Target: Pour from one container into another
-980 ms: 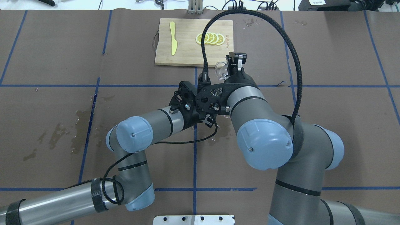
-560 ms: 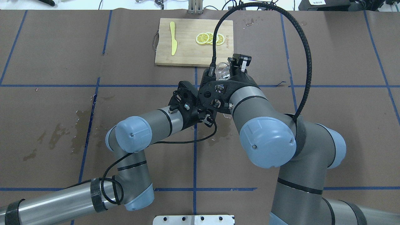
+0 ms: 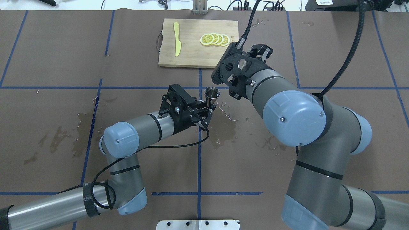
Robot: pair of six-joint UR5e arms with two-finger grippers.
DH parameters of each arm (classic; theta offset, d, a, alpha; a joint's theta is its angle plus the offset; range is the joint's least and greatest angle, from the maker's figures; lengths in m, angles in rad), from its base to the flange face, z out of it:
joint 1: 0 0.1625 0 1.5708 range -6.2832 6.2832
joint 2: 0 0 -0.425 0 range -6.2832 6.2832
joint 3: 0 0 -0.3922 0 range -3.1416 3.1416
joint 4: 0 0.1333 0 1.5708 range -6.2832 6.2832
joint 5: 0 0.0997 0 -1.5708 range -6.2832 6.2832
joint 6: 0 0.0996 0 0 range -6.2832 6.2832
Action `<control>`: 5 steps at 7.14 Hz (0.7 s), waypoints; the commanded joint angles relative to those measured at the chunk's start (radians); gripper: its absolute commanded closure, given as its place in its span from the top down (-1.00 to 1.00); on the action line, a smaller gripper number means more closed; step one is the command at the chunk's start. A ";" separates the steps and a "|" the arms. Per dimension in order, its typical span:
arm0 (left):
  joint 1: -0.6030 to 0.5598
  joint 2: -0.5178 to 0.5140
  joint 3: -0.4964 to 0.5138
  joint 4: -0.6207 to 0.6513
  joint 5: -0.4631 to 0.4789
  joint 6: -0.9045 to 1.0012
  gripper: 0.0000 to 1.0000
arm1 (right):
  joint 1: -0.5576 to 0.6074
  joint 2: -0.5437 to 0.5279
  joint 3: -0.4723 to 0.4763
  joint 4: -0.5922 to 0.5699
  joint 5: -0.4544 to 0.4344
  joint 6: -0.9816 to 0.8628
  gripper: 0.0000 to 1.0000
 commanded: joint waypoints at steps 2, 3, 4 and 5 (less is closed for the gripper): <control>-0.026 0.119 -0.115 -0.006 0.130 -0.099 -1.00 | 0.025 -0.187 0.003 0.281 0.046 0.319 -1.00; -0.032 0.156 -0.147 -0.004 0.193 -0.102 -1.00 | 0.036 -0.269 0.003 0.392 0.055 0.377 -1.00; -0.034 0.186 -0.158 -0.001 0.312 -0.102 -1.00 | 0.074 -0.297 0.002 0.406 0.123 0.505 -1.00; -0.034 0.227 -0.164 0.001 0.384 -0.104 -1.00 | 0.080 -0.346 0.008 0.410 0.130 0.599 -1.00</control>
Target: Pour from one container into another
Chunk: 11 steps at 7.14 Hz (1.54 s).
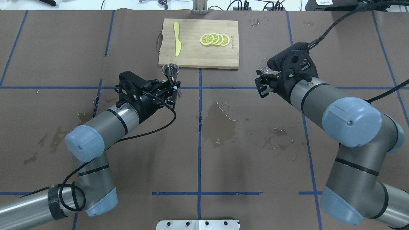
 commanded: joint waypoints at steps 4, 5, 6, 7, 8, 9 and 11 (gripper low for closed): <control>-0.012 0.294 -0.075 0.009 0.334 -0.171 -1.00 | 0.043 -0.137 0.013 -0.064 0.031 0.507 -1.00; -0.012 0.394 -0.100 0.009 0.342 -0.224 -1.00 | 0.043 -0.155 0.030 -0.107 0.033 0.589 -1.00; -0.012 0.464 -0.123 0.009 0.347 -0.290 -1.00 | 0.043 -0.203 0.042 -0.108 0.028 0.591 -1.00; -0.012 0.514 -0.135 0.009 0.400 -0.341 -1.00 | 0.043 -0.229 0.049 -0.106 0.023 0.591 -1.00; -0.011 0.542 -0.125 0.009 0.429 -0.405 -1.00 | 0.043 -0.232 0.047 -0.102 0.020 0.591 -1.00; 0.000 0.571 -0.094 0.009 0.478 -0.489 -1.00 | 0.043 -0.234 0.046 -0.100 0.013 0.591 -1.00; 0.069 0.570 -0.054 0.012 0.570 -0.551 -1.00 | 0.040 -0.258 0.020 -0.074 -0.019 0.591 -1.00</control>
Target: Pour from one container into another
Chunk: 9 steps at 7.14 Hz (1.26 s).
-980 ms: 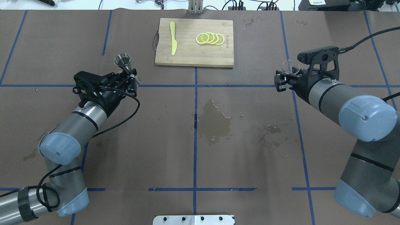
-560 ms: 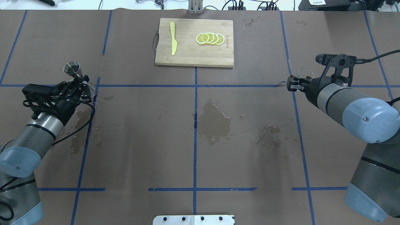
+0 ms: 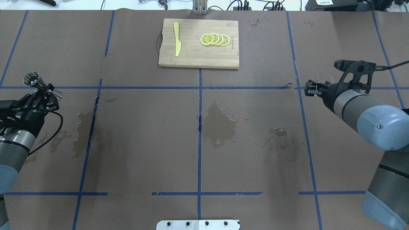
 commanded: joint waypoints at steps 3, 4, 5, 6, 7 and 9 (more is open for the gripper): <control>0.139 -0.005 0.029 0.043 0.141 -0.052 -1.00 | -0.005 -0.124 -0.061 0.223 -0.032 -0.017 -1.00; 0.166 -0.027 0.034 0.073 0.164 -0.052 -1.00 | -0.008 -0.124 -0.061 0.225 -0.037 -0.015 -1.00; 0.180 -0.034 0.038 0.074 0.164 -0.052 -1.00 | -0.008 -0.125 -0.061 0.234 -0.038 -0.008 -1.00; 0.193 -0.047 0.058 0.080 0.164 -0.052 -1.00 | -0.009 -0.139 -0.079 0.286 -0.052 -0.006 -1.00; 0.200 -0.085 0.101 0.080 0.163 -0.052 -1.00 | -0.009 -0.142 -0.091 0.311 -0.052 -0.006 -1.00; 0.216 -0.094 0.109 0.081 0.160 -0.049 -1.00 | -0.014 -0.144 -0.101 0.312 -0.061 -0.006 -1.00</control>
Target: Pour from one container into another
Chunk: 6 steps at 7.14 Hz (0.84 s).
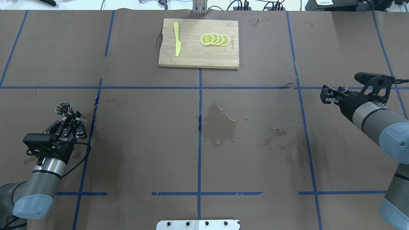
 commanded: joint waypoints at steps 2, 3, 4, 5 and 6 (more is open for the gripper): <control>0.010 -0.007 0.004 0.001 -0.007 0.014 -0.46 | -0.024 -0.002 -0.009 0.004 -0.037 0.000 -1.00; 0.010 -0.007 0.003 0.001 -0.008 0.017 -0.08 | -0.026 -0.002 -0.012 0.004 -0.040 0.000 -1.00; 0.010 -0.007 0.004 0.001 -0.008 0.020 0.20 | -0.035 -0.002 -0.012 0.004 -0.057 0.001 -1.00; 0.010 -0.007 0.004 0.001 -0.010 0.022 0.33 | -0.037 0.000 -0.012 0.004 -0.059 0.000 -1.00; 0.010 -0.007 0.003 0.001 -0.015 0.022 0.41 | -0.040 0.000 -0.015 0.004 -0.065 0.000 -1.00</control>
